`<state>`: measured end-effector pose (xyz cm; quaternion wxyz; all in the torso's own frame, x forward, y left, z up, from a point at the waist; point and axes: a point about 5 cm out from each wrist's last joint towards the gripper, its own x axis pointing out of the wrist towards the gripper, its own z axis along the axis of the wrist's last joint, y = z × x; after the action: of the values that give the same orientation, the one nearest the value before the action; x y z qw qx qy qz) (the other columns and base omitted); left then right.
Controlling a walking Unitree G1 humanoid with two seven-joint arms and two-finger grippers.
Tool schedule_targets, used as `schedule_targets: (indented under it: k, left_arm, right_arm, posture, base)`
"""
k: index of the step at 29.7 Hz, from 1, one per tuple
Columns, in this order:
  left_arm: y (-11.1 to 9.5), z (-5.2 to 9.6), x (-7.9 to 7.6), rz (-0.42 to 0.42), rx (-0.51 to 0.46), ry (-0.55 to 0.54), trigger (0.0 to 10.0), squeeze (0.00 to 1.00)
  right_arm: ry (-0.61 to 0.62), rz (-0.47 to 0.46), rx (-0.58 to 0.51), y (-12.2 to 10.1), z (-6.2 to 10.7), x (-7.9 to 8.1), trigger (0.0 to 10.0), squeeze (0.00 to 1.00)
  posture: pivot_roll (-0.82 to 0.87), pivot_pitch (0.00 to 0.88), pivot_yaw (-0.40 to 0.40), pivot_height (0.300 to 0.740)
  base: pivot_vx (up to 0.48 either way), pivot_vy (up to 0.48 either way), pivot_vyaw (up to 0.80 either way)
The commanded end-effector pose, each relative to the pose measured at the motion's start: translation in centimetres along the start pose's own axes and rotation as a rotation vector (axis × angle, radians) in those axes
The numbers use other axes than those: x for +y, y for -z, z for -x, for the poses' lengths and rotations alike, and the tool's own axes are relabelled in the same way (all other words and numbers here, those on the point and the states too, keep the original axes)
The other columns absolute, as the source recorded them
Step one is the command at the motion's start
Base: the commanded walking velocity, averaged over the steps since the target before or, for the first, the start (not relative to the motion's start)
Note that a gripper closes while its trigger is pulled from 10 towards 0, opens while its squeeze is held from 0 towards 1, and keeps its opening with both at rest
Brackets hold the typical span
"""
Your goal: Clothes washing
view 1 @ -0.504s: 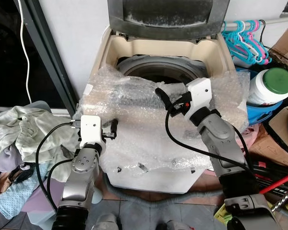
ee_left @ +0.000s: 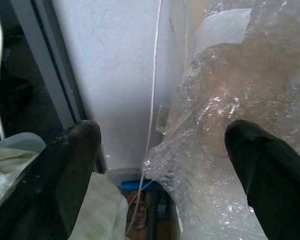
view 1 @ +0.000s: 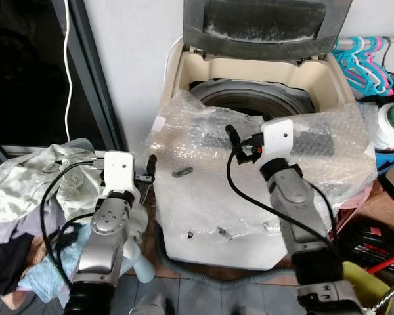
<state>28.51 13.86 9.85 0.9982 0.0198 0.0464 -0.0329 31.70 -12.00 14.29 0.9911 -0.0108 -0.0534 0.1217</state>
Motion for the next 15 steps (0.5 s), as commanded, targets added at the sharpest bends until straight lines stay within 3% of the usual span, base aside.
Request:
schedule_targets:
  k: [1,3,5,9,15]
  left_arm:
    - [-0.3,0.0,-0.5,0.002,-0.006,0.009,10.0,0.0]
    - [-0.3,0.0,-0.6,0.002,-0.011,0.013,10.0,0.0]
    - [-0.4,-0.1,-0.7,0.0,-0.009,0.011,10.0,0.0]
    - [-0.7,0.0,-0.7,0.001,-0.04,0.005,10.0,0.0]
    - [-0.8,0.2,-0.8,0.036,-0.05,0.033,10.0,0.0]
  right_arm:
    - [0.064,0.011,-0.014,-0.3,0.3,-1.1,10.0,0.0]
    - [0.061,0.03,0.002,0.0,0.5,-0.5,10.0,0.0]
    - [0.042,-0.05,0.082,0.7,0.7,-0.1,10.0,0.0]
    - [0.023,-0.02,0.009,-0.1,0.7,0.1,10.0,0.0]
    - [0.009,-0.017,-0.03,-1.1,0.2,0.3,10.0,0.0]
  posture:
    - [-0.06,0.0,0.021,0.74]
    - [-0.06,0.0,0.021,0.74]
    - [-0.07,0.0,0.019,0.74]
    - [-0.06,0.0,0.016,0.74]
    - [-0.06,0.0,0.015,0.74]
  base:
    - [0.0,0.48,0.0]
    - [0.0,0.48,0.0]
    - [0.0,0.48,0.0]
    - [0.0,0.411,0.0]
    - [0.0,0.0,0.68]
